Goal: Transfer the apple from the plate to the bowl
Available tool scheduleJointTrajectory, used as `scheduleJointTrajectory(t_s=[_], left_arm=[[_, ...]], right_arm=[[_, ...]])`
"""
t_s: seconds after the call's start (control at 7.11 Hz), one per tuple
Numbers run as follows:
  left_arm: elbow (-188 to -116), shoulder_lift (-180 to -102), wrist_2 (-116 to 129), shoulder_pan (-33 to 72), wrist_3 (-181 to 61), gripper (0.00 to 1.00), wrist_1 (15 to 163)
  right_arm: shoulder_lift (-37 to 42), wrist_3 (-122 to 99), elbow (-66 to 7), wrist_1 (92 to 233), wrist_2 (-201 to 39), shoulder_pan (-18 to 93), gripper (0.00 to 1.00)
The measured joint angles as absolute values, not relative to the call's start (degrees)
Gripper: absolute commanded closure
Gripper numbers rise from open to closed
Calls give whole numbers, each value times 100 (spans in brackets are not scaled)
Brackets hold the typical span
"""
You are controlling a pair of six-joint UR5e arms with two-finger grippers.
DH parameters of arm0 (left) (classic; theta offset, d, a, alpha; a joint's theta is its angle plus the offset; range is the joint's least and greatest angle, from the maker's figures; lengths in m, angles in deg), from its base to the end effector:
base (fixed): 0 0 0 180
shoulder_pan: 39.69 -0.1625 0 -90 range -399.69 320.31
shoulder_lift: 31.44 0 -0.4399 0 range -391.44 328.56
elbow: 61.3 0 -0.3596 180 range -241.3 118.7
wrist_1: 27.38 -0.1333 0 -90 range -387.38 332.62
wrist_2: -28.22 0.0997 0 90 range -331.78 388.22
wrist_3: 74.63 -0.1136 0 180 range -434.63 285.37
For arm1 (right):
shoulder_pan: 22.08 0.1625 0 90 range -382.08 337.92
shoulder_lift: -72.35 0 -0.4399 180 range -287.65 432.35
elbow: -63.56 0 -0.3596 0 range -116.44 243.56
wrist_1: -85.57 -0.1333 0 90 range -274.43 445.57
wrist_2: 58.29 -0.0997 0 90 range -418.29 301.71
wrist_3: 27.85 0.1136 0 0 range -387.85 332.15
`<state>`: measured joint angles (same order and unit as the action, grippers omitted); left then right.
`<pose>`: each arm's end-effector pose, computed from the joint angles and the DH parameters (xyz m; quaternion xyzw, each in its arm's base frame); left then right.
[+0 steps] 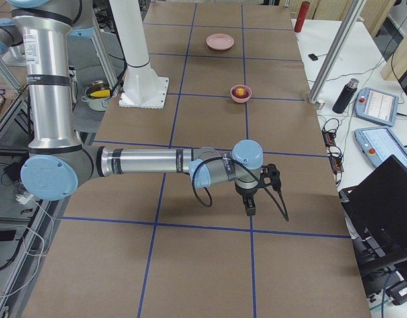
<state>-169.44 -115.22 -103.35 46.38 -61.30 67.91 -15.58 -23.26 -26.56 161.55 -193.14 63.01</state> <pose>-0.0287 -0.4275 0.5772 0.0857 0.3679 -0.0228 0.9256 0.0108 -0.4962 0.6379 0.0986 -0.3872 -0.0563 0.9150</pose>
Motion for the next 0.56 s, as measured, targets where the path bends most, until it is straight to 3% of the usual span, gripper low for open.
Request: scheduleJointTrajectory(t_s=[0.56], left_arm=[[-16446, -11548, -10337, 4624, -6128, 2, 7553]], right_arm=[[-1484, -2330, -2508, 16100, -19377, 6300, 0]])
